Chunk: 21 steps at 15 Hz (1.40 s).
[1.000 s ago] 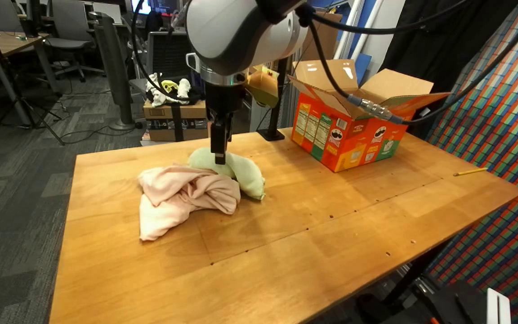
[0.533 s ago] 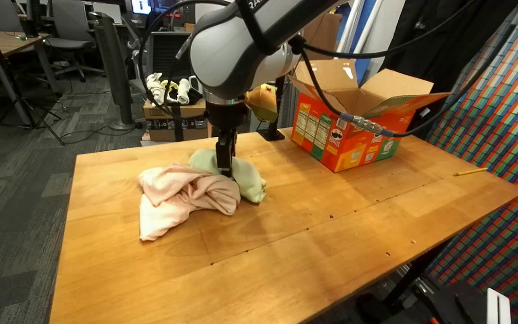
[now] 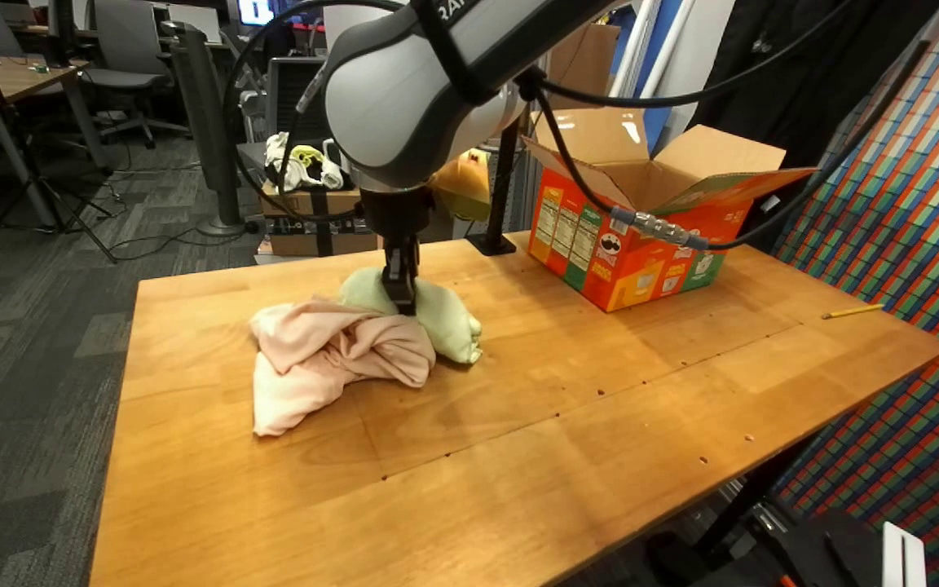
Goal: Pick up the clothes from the table and put them in the box.
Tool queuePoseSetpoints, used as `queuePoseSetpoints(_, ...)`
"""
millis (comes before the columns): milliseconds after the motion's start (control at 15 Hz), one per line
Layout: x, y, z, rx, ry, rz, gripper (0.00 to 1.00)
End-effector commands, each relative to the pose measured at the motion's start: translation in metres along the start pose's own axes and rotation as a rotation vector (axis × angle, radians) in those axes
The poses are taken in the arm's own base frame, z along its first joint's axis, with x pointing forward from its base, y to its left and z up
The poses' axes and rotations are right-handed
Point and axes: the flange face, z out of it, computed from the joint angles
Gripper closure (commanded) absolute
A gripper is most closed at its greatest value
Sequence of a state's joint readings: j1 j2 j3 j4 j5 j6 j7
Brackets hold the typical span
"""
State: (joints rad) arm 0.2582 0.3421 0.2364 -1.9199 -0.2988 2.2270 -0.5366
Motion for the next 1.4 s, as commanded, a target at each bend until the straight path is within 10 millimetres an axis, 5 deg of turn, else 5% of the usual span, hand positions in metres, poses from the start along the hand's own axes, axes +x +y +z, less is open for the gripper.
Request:
queuePoseSetpoints(0, -0.002, 0.002, -0.042, -0.055, -0.005, 0.051, 1.0)
queuePoseSetpoints(267, -0.005, 0.008, -0.103, -0.132, 0.036, 0.123, 0.98)
queuePoseSetpoints(800, -0.024, 0.021, -0.262, -0.371, 0.183, 0.3, 0.98)
queuePoseSetpoints(1067, -0.049, 0.039, -0.301, -0.437, 0.211, 0.395, 0.98)
queuePoseSetpoints(1333, -0.087, 0.069, -0.312, -0.447, 0.21, 0.506, 0.98)
